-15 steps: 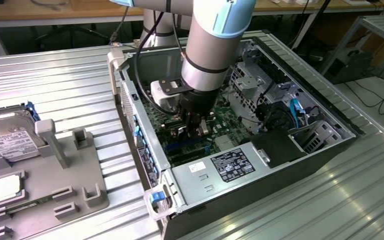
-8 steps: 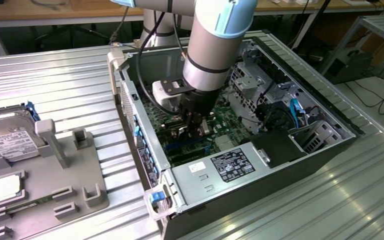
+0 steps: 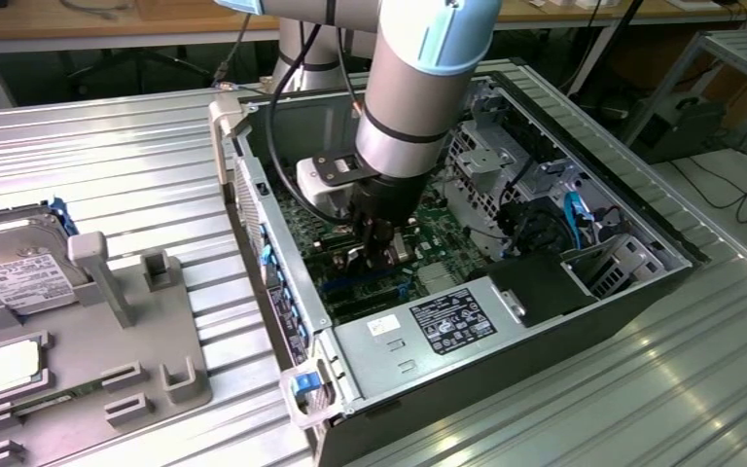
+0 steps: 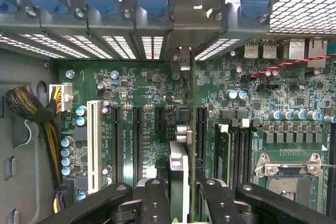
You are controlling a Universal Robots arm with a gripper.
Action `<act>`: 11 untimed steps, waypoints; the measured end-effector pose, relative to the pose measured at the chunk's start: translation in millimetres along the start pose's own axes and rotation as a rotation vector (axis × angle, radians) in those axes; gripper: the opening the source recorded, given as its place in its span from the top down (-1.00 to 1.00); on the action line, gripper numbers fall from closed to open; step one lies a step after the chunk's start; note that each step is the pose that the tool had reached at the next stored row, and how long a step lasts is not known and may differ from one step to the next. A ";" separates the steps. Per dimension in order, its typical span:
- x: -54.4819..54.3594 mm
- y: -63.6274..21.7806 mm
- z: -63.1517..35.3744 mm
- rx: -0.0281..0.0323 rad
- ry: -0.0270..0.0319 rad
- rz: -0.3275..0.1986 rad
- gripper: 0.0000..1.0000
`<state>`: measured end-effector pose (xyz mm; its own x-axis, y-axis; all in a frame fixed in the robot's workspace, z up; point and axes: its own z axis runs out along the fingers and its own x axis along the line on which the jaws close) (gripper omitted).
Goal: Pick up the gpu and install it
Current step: 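Insert the gpu into the slot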
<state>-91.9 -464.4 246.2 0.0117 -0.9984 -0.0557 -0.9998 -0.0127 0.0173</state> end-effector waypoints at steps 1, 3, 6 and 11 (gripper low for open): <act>0.0 0.0 0.3 0.0000 0.0000 0.000 0.44; 0.0 0.0 0.7 -0.0002 0.0003 0.000 0.44; -0.1 0.0 1.4 -0.0001 0.0002 0.000 0.44; -0.5 0.0 2.7 -0.0002 0.0002 0.000 0.44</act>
<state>-91.9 -463.8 243.4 0.0117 -0.9984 -0.0554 -0.9998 -0.0127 0.0175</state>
